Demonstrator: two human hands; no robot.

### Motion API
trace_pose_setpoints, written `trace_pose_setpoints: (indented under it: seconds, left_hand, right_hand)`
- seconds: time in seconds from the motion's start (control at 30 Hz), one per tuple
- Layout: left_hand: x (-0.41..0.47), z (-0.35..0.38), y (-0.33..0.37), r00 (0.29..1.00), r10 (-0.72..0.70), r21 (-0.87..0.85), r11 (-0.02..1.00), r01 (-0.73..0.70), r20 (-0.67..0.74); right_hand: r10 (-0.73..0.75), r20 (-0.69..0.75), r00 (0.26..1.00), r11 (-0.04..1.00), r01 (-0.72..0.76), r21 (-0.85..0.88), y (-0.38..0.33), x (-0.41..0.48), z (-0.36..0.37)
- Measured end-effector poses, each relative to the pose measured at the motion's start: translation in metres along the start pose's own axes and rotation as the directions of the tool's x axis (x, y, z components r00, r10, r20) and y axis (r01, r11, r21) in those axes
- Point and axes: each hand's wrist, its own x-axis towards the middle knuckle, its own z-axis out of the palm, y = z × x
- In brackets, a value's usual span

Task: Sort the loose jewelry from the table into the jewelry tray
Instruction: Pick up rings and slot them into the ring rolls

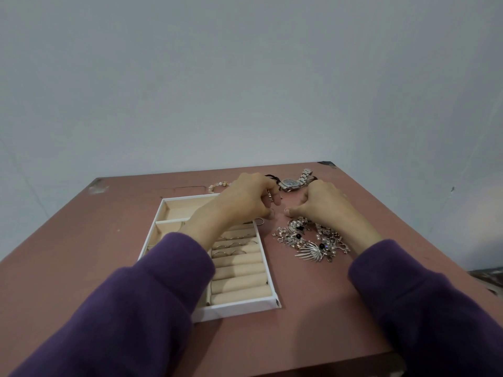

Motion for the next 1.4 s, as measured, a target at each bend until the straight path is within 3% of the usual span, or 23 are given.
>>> trace_pose_setpoints:
  seconds: [0.17,0.57,1.17,1.4]
  left_hand:
    - [0.0,0.001,-0.002,1.0,0.005,0.006,1.0,-0.005,-0.007]
    - [-0.003,-0.006,-0.007,1.0,-0.006,-0.054,0.999,0.005,-0.009]
    - [-0.006,-0.008,-0.005,1.0,-0.023,-0.063,0.998,0.022,-0.019]
    - [-0.015,-0.017,-0.004,0.999,-0.025,-0.04,0.999,0.023,-0.048]
  right_hand:
    - [-0.015,0.027,1.0,0.992,0.012,0.124,0.0,0.002,0.003]
    - [-0.119,-0.046,0.992,0.993,0.119,-0.019,-0.002,0.003,0.006]
    - [-0.066,0.031,0.997,0.995,0.064,0.07,-0.002,0.003,0.001]
    - [-0.158,-0.037,0.987,0.977,0.162,0.142,-0.01,-0.003,0.003]
